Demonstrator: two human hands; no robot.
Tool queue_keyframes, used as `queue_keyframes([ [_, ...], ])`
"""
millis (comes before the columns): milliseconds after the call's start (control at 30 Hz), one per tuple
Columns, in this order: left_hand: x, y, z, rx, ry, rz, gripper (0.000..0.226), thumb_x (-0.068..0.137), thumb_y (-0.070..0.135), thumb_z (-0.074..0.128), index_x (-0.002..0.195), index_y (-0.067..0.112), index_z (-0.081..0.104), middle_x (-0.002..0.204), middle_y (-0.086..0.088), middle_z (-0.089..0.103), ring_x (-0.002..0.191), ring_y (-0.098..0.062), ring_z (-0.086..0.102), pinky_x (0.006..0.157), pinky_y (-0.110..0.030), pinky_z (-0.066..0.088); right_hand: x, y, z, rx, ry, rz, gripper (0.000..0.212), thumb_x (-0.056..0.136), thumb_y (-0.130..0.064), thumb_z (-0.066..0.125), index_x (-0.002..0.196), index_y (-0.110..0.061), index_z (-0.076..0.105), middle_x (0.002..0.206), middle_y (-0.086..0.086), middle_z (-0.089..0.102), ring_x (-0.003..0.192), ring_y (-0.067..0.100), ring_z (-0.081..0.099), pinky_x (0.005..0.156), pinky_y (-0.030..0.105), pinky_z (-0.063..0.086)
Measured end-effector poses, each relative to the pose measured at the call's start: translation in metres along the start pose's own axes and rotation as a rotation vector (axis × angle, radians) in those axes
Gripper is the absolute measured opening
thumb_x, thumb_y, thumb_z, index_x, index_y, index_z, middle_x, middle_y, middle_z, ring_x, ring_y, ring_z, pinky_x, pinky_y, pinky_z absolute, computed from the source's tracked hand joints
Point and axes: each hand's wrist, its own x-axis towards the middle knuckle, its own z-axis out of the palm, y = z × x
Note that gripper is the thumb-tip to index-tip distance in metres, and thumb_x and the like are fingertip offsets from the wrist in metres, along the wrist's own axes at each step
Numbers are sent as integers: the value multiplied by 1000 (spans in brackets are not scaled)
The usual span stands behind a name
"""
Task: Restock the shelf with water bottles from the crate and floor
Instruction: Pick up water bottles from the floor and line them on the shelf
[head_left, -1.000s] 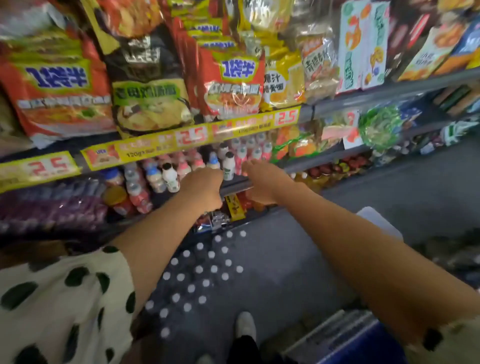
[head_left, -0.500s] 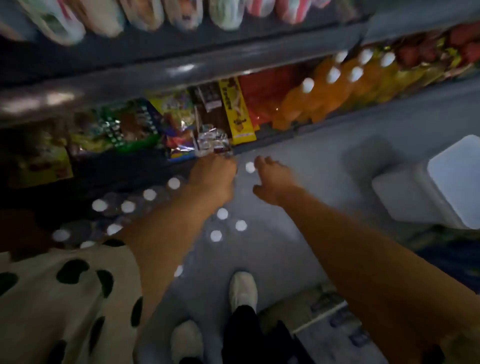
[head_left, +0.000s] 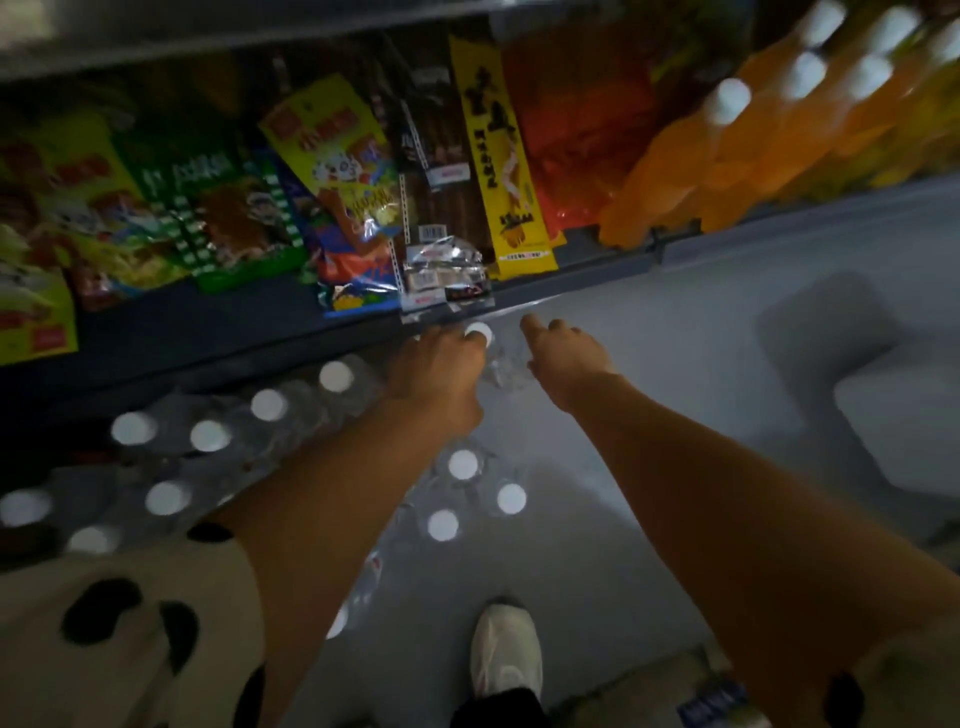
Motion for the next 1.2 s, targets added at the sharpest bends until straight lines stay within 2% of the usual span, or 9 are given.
queue_keyframes([
  [200,-52,14,-76,-75,3,49,50,77,20,73,124,16,55,127,-8,56,117,-28,54,90,-38,50,-78,2,-103,51,12,-36,51,95,-16,49,142,-11,31,123,21,54,110,40,55,85,41,45],
  [367,-132,50,-182,-53,31,86,45,75,21,74,116,16,55,120,-7,58,111,-28,57,83,-37,50,-179,-3,-255,74,57,-133,48,90,-24,57,132,-11,39,120,19,57,108,40,56,74,39,43],
  [567,-255,68,-344,-32,134,153,59,71,28,77,124,18,51,123,-7,56,112,-28,57,88,-41,51,-322,-27,-456,50,200,-183,48,90,-30,57,132,-13,41,119,16,55,108,36,55,79,42,49],
  [700,-343,70,-454,-21,250,172,56,70,35,76,116,17,50,108,-6,59,102,-28,61,80,-40,52,-421,-56,-581,31,369,-199,43,91,-36,58,126,-14,47,118,12,57,109,32,55,73,32,40],
  [767,-384,70,-502,-53,315,196,59,66,40,79,113,18,52,107,-3,60,103,-27,61,81,-38,51,-469,-73,-639,45,486,-224,38,88,-38,62,115,-12,55,113,13,60,105,31,56,71,30,37],
  [933,-473,72,-591,-127,435,252,82,66,45,79,136,20,45,137,0,51,124,-22,51,98,-35,45,-568,-120,-752,35,732,-217,38,84,-41,62,89,-4,64,92,14,63,90,30,57,71,33,44],
  [1000,-500,72,-612,-193,474,323,82,60,49,81,131,25,50,131,4,58,118,-19,56,95,-36,47,-600,-137,-782,37,789,-230,38,84,-39,61,87,-1,65,89,13,62,85,27,55,66,30,40],
  [1100,-534,72,-636,-324,531,357,68,64,39,86,124,25,56,120,6,65,107,-15,62,92,-35,50,-636,-157,-814,1,850,-275,40,86,-37,59,88,2,66,91,19,63,89,31,58,66,31,41],
  [1200,-559,70,-659,-419,615,381,44,65,34,87,101,31,60,93,18,66,82,5,61,73,-17,50,-659,-169,-837,17,891,-333,39,88,-36,57,89,1,67,93,18,65,91,30,59,72,32,45],
])
